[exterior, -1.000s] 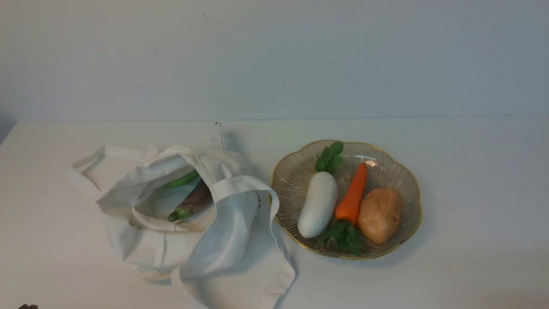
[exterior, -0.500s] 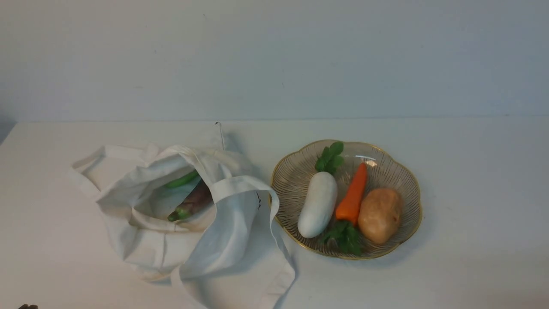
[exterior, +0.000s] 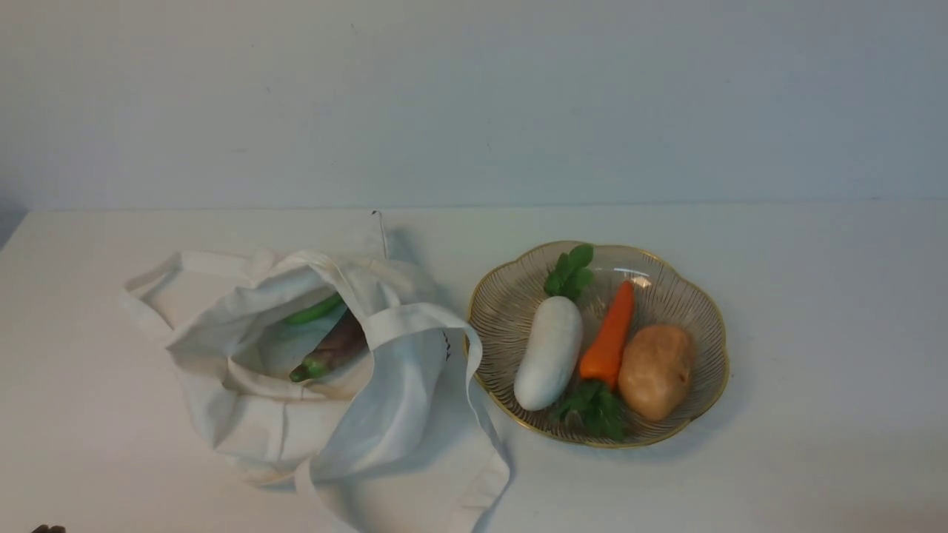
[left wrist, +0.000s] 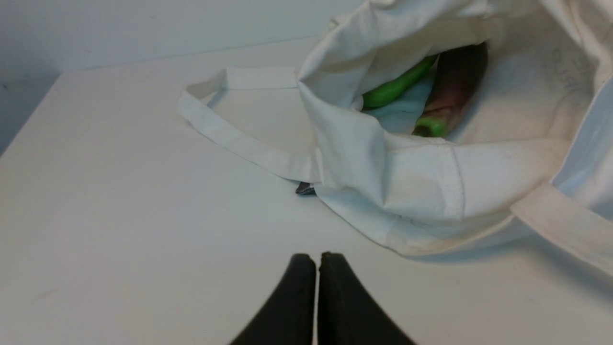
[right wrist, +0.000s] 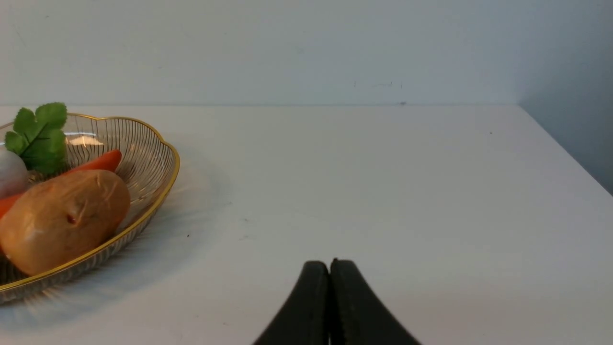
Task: Take vegetables from cloth bag on white table place on plate.
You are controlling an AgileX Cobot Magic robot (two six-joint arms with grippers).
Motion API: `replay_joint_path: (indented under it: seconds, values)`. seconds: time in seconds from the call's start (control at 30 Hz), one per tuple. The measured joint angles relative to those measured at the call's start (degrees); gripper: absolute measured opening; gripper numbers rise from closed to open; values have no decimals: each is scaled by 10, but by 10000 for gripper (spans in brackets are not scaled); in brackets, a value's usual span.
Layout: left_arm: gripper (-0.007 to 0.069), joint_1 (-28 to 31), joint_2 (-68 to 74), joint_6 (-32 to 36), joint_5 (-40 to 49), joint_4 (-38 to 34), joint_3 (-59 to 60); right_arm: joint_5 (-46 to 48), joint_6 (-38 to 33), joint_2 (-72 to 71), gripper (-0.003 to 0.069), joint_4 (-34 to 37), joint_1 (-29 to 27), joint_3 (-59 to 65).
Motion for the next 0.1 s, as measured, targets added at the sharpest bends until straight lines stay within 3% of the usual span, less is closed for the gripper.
replay_joint_path:
  seconds: [0.1]
  values:
    - [-5,0,0,0,0,0,0,0,0,0,-10,0,0,0]
